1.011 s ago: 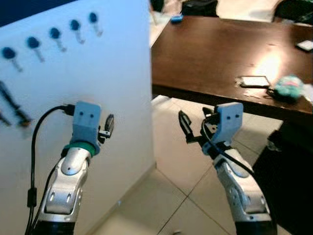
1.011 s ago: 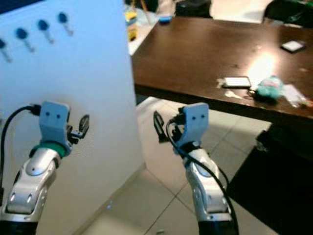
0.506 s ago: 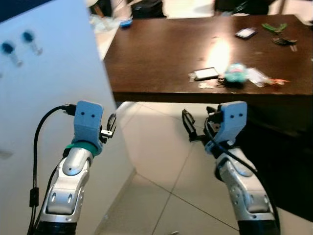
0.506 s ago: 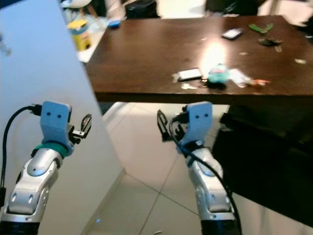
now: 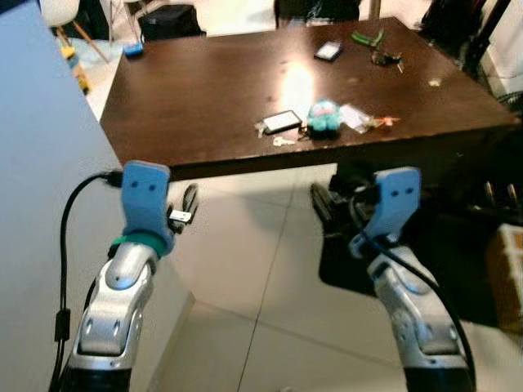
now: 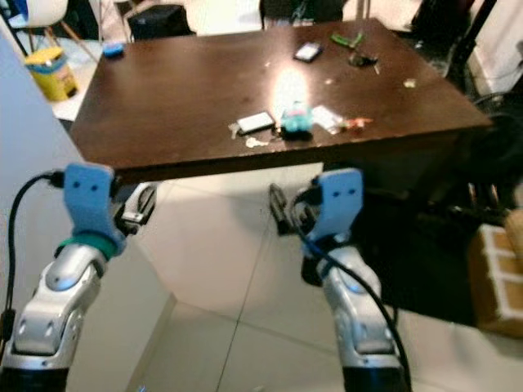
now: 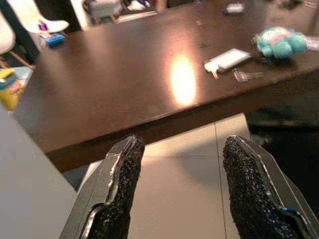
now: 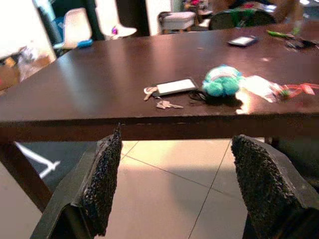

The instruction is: Hang keys on a hook

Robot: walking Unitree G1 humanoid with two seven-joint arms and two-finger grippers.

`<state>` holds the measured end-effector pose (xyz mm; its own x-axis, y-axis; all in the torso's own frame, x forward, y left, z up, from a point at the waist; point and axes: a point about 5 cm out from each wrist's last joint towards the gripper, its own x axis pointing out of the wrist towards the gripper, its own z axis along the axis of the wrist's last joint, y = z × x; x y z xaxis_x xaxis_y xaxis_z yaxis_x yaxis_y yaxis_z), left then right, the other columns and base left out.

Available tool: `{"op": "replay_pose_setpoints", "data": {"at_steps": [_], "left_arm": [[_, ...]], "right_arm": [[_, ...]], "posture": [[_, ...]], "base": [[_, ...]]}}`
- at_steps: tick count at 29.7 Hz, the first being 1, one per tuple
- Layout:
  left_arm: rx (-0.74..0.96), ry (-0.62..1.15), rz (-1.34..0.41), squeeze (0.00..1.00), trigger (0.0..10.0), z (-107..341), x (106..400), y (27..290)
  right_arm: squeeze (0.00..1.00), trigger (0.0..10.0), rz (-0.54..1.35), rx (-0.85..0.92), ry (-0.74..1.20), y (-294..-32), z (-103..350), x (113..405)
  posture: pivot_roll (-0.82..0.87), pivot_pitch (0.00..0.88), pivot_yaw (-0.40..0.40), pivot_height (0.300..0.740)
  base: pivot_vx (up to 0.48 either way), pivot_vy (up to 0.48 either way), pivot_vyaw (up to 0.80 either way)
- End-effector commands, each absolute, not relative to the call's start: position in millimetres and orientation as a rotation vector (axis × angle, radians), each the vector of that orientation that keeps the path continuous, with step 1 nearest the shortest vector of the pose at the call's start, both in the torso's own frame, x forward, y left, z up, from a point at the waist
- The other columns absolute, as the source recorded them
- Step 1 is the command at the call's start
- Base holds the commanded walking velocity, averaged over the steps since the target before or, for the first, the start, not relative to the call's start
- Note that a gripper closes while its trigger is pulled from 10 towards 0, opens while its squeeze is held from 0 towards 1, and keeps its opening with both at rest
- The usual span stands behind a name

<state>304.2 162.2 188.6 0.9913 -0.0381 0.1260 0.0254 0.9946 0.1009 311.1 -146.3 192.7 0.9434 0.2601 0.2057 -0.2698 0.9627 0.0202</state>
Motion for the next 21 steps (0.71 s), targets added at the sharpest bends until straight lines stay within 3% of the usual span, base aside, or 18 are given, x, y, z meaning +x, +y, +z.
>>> {"op": "replay_pose_setpoints", "data": {"at_steps": [1, 21], "left_arm": [[0.096, -0.096, -0.026, 0.00, 10.0, 182.7, 304.2, 164.2], [0.103, -0.087, -0.018, 0.00, 10.0, 183.0, 305.8, 164.7]], "right_arm": [[0.00, 10.0, 0.283, 0.053, -0.177, -144.0, 187.3, 310.0], [0.00, 10.0, 0.279, 0.058, -0.176, -144.7, 187.9, 310.8]], "posture": [[-0.17, 0.101, 0.142, 0.740], [-0.16, 0.098, 0.142, 0.740]], "base": [[0.000, 0.000, -0.80], [0.000, 0.000, -0.80]]}}
